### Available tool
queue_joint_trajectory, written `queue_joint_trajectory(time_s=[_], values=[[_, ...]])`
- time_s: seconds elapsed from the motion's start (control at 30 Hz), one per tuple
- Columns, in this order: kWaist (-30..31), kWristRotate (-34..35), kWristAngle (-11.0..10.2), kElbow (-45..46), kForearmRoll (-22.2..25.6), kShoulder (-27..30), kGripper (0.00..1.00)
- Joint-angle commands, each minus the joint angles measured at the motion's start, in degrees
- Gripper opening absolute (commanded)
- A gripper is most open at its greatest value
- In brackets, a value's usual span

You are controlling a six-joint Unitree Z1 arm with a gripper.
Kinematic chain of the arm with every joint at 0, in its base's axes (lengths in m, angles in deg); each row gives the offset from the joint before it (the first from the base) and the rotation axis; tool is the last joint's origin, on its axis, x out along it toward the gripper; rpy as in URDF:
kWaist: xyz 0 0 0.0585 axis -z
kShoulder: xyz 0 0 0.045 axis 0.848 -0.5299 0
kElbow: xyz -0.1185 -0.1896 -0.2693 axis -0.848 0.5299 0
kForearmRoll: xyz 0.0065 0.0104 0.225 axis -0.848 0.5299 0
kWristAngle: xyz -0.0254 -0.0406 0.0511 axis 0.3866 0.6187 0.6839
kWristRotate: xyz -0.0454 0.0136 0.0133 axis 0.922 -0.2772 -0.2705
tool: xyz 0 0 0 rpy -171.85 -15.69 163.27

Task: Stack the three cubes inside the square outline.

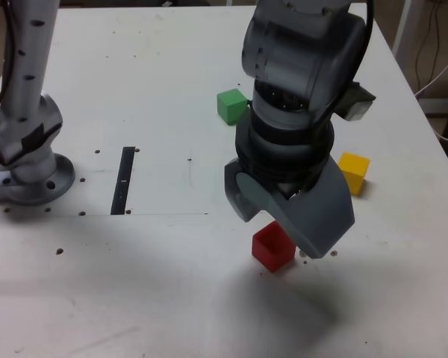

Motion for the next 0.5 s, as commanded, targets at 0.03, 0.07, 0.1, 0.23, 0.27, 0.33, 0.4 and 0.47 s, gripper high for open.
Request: queue_joint_trajectory(time_s=[0.03,0.07,0.1,0.23,0.27,0.33,0.4,0.47], values=[[0.17,-0.49,-0.55,0.54,-0.14,-0.71,1.00],[0.16,-0.55,-0.62,0.83,-0.20,-0.83,1.00],[0.18,-0.58,-0.66,1.12,-0.27,-0.95,1.00],[0.19,-0.60,-0.71,2.05,-0.84,-1.52,1.00],[0.19,-0.60,-0.71,2.15,-1.00,-1.69,1.00],[0.18,-0.60,-0.71,2.25,-1.31,-2.04,1.00],[0.19,-0.61,-0.71,2.21,-1.58,-2.41,1.00],[0.16,-0.66,-0.68,2.15,-1.81,-2.78,1.00]])
